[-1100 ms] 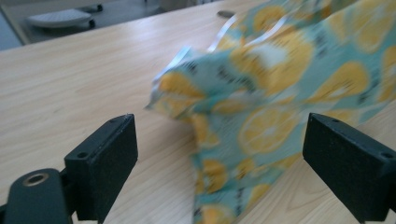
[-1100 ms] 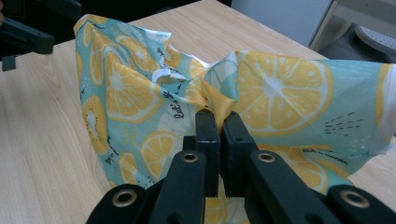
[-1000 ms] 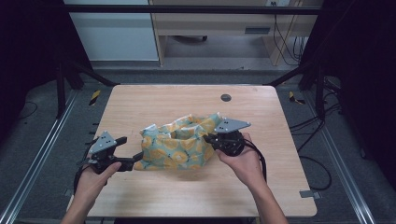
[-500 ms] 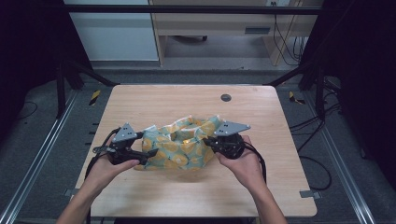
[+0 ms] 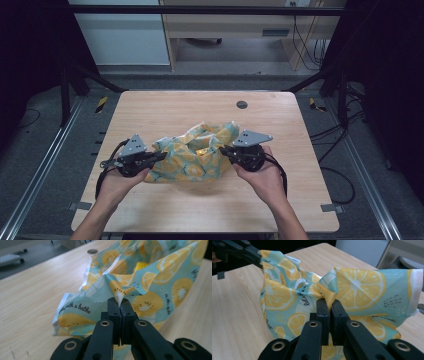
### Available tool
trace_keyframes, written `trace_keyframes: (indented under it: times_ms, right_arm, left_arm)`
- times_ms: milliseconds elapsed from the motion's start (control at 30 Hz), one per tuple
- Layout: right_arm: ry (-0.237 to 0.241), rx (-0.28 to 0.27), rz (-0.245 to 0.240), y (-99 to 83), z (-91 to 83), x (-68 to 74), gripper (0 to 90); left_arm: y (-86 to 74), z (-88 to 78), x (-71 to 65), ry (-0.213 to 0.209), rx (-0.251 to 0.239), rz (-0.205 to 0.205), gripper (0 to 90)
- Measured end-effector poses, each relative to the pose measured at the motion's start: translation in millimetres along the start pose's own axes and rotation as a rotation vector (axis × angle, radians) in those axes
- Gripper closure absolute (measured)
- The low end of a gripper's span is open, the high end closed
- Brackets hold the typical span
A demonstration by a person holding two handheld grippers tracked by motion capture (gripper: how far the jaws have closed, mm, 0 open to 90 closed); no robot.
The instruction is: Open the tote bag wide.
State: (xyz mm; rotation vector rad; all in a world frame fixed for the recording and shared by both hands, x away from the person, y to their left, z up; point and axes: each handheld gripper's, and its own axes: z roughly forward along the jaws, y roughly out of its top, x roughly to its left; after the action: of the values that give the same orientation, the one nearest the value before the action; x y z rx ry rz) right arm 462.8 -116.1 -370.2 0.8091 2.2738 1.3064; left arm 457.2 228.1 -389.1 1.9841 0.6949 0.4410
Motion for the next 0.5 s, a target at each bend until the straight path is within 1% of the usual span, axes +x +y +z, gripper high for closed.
trace_keyframes:
  times_ms: [33,67,133,267,333,367,400,433,500]
  right_arm:
    - [-0.005,-0.012,-0.004,-0.7,-5.0,2.5,87.1]
    - [-0.005,-0.012,-0.004,-0.7,-5.0,2.5,87.1]
    - [-0.014,-0.029,-0.007,-3.2,-11.8,7.0,87.1]
    - [-0.030,-0.058,-0.010,-11.9,-23.7,16.4,87.2]
    - [-0.034,-0.063,-0.013,-17.8,-29.1,21.2,87.2]
    - [-0.038,-0.063,-0.014,-20.3,-30.9,23.1,87.2]
    - [-0.035,-0.060,-0.018,-28.4,-34.5,28.8,87.1]
    - [-0.035,-0.060,-0.018,-28.4,-34.5,28.8,87.1]
    - [-0.034,-0.052,-0.017,-35.6,-35.8,33.0,87.1]
  left_arm:
    - [0.0,-3.2,-2.7,-0.001,-0.011,0.002,89.6]
    - [-0.1,-7.3,-6.3,-0.003,-0.021,0.006,89.6]
    - [-1.4,-15.6,-15.0,-0.014,-0.045,0.016,89.8]
    - [-5.0,-25.9,-28.8,-0.035,-0.062,0.041,90.0]
    - [-9.4,-29.1,-35.1,-0.046,-0.062,0.049,90.0]
    - [-12.4,-29.4,-37.7,-0.054,-0.054,0.054,90.0]
    - [-16.6,-28.7,-40.4,-0.057,-0.043,0.059,90.0]
    - [-19.3,-27.9,-41.5,-0.060,-0.037,0.061,90.0]
    - [-26.9,-24.8,-43.3,-0.073,-0.019,0.055,90.0]
